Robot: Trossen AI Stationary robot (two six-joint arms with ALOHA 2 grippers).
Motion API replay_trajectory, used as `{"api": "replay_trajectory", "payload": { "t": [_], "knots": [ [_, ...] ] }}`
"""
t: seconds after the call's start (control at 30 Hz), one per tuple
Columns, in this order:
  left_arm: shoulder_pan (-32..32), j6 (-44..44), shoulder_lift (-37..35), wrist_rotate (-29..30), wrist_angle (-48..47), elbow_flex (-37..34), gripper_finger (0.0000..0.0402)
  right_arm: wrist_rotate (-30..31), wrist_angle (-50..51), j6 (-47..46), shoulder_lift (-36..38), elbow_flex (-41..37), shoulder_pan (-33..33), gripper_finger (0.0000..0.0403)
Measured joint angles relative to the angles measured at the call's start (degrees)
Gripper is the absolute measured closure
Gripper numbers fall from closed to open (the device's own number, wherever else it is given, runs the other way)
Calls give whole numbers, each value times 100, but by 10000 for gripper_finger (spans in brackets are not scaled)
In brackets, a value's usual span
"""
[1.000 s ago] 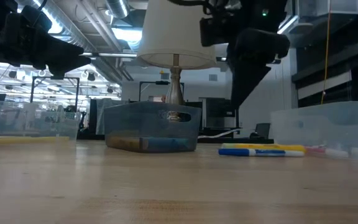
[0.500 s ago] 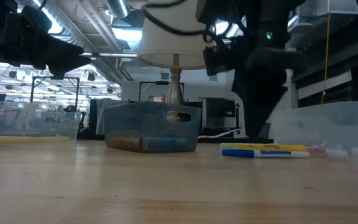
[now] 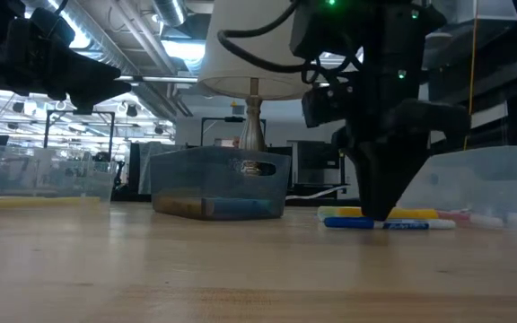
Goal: Pick & Place Markers
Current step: Put the dark blue highlighter into the right transparent bin
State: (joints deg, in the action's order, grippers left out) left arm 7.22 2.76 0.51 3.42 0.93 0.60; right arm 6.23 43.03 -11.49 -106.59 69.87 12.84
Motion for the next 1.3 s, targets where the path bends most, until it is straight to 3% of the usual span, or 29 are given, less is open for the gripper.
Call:
{"api": "replay_trajectory", "payload": {
  "t": [0.43, 0.73, 0.97, 1.3],
  "knots": [
    [2, 0, 0, -2, 7, 2, 161, -46, -27, 153, -364, 31, 0, 305],
    [2, -4, 0, -4, 9, 0, 161, -372, -87, 169, -409, 20, -102, 370],
    [0, 0, 0, -4, 9, 0, 160, -474, -55, 156, -421, 45, -158, 370],
    [2, -3, 0, -5, 9, 0, 162, -448, 660, 145, -472, 792, -160, 371]
  ]
}}
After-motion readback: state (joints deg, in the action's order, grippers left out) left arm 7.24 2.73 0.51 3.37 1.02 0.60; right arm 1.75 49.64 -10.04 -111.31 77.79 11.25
